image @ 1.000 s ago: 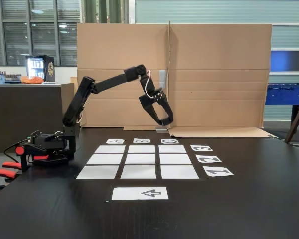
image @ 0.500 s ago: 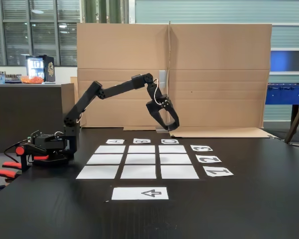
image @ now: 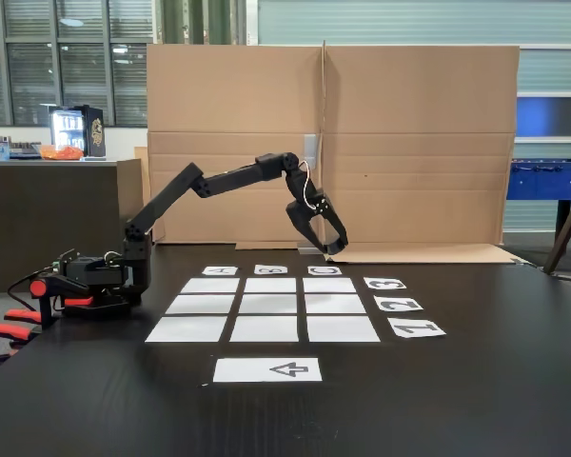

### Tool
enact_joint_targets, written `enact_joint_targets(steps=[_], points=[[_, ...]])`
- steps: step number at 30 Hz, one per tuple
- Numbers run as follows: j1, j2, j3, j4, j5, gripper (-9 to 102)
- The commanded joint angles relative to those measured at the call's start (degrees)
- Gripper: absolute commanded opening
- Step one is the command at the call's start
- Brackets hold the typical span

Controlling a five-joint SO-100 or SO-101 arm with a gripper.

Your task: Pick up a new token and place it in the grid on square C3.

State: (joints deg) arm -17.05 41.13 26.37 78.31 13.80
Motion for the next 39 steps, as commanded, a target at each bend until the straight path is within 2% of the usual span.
enact_joint_targets(steps=[1, 20, 39], points=[[-1.32, -0.70, -3.16, -1.32, 0.26, -1], [-4.04, -9.76, -7.47, -4.04, 2.72, -1], [-4.92, -10.20, -7.56, -1.14, 5.98, -1]])
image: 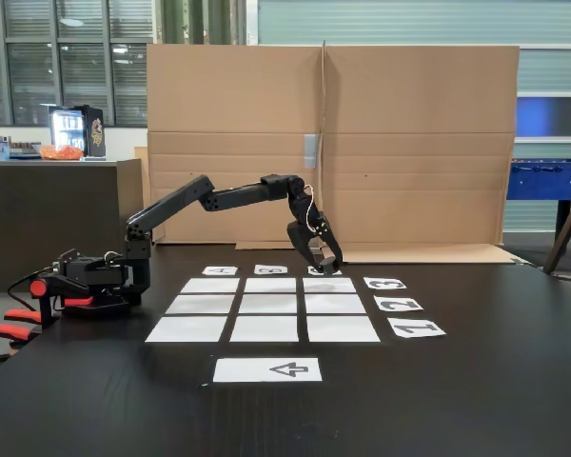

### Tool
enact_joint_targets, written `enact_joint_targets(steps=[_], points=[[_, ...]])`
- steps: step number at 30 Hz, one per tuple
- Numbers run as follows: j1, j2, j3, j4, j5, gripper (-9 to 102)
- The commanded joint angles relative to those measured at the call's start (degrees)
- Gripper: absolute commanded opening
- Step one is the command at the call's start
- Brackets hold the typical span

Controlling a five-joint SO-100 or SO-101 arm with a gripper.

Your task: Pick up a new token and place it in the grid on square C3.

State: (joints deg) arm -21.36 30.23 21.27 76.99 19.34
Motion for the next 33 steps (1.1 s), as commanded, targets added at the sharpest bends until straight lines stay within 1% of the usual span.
enact_joint_targets(steps=[1, 5, 7, 10, 13, 19, 23, 27, 33], points=[[-0.70, 0.62, -2.46, 0.18, 0.44, -1], [-0.88, 0.44, -2.46, 0.26, 0.53, 5], [-0.88, 0.44, -2.46, 0.35, 0.62, 14], [-0.88, 0.35, -2.46, 0.35, 0.62, 21], [-0.88, 0.35, -2.46, 0.35, 0.62, 30], [-0.88, 0.35, -2.46, 0.35, 0.97, 37], [-0.88, 1.76, -1.41, -0.35, 1.05, 44], [-0.26, 7.29, 4.13, -4.04, 0.97, 47], [1.85, 17.14, 13.18, -10.11, -0.26, 48]])
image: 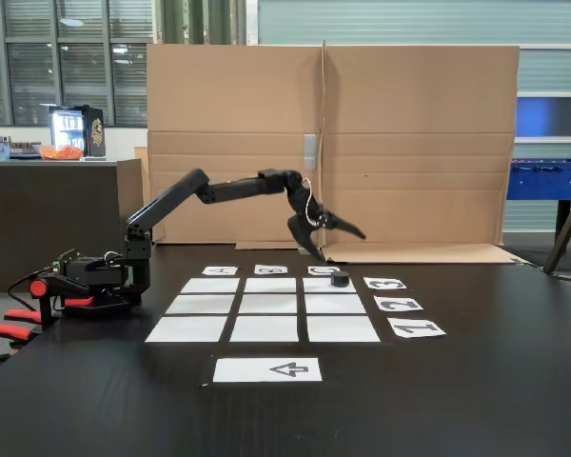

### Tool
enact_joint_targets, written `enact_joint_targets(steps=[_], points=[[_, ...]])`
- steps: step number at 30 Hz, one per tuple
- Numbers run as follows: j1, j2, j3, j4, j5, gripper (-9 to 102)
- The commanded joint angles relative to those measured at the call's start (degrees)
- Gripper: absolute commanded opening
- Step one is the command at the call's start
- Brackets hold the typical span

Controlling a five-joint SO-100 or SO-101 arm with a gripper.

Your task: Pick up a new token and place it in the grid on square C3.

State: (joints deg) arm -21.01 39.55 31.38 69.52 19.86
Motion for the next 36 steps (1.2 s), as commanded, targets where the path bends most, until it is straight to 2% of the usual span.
enact_joint_targets(steps=[1, 19, 36], points=[[2.02, 9.49, 4.39, -3.34, -0.97, 48], [15.03, 40.78, 31.73, -18.63, -11.34, 48], [36.21, 72.95, 64.42, -28.74, -17.67, 47]])
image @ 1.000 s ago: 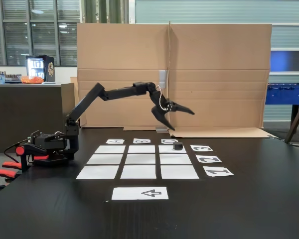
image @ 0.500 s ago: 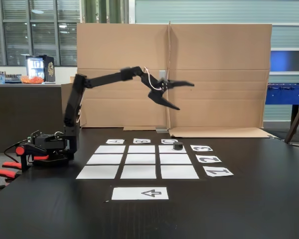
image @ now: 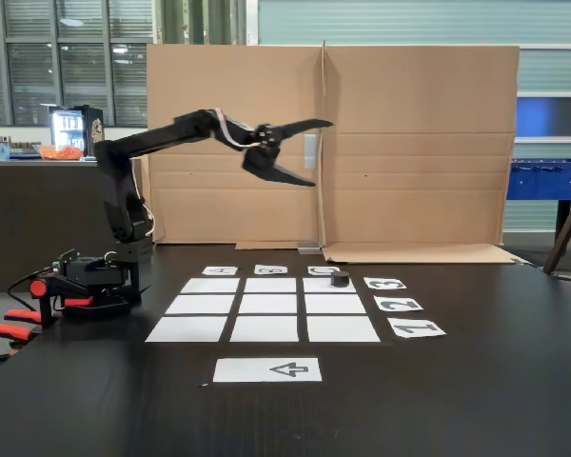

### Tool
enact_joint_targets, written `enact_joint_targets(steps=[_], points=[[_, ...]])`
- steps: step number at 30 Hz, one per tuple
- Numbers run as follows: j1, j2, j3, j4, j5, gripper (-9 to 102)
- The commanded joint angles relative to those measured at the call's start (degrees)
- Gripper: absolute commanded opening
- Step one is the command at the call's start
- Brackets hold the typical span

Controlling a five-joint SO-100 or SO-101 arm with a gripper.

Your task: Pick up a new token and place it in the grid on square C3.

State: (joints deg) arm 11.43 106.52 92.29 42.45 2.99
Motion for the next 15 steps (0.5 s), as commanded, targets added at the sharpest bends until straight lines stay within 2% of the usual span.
enact_joint_targets(steps=[1, 9, 15], points=[[5.45, 7.65, 5.10, -2.11, -1.05, 47], [18.37, 18.98, 13.36, -2.55, -2.37, 39], [28.65, 26.54, 20.30, -2.46, -2.64, 20]])
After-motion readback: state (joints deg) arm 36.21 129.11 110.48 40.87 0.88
